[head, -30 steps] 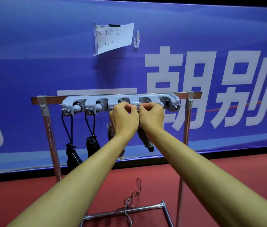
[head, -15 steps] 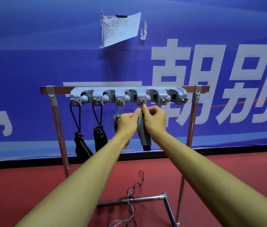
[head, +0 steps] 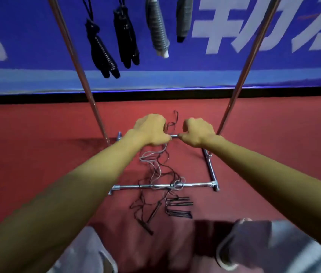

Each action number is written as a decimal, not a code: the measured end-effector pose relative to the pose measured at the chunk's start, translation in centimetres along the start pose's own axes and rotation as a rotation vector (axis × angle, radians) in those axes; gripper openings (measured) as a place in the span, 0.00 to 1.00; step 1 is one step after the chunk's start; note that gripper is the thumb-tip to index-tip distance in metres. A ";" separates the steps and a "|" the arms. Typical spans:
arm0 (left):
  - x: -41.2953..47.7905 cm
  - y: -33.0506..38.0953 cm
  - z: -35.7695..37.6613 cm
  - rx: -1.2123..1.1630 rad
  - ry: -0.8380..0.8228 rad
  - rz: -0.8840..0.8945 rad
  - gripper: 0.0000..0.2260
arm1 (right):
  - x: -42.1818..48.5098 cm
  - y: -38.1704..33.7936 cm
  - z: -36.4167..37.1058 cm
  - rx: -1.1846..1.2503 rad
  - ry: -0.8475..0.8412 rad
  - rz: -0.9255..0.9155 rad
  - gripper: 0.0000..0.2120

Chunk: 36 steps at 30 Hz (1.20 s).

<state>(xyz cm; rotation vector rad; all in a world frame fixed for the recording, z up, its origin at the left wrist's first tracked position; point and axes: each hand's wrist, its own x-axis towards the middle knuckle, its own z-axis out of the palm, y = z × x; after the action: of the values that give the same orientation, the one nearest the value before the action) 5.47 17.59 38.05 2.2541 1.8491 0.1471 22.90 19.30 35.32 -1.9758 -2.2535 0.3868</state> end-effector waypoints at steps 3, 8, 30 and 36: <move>-0.9 -1.8 5.2 0.130 -0.095 0.018 0.16 | -0.1 0.6 5.1 -0.108 -0.075 -0.068 0.18; -1.9 -5.0 13.3 0.176 -0.208 0.001 0.17 | 0.4 1.0 12.7 -0.207 -0.242 -0.163 0.22; -7.8 -14.2 43.7 -0.152 -0.637 -0.365 0.19 | -2.4 6.2 42.2 -0.200 -0.658 0.167 0.22; -7.1 -12.7 47.9 -0.219 -0.555 -0.269 0.20 | -3.0 11.3 45.7 -0.234 -0.560 0.323 0.17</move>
<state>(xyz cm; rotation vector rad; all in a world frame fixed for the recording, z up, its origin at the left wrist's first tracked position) 2.32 7.84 -10.92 1.6582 1.7017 -0.2790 22.42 12.52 -11.38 -2.6373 -2.3543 0.8371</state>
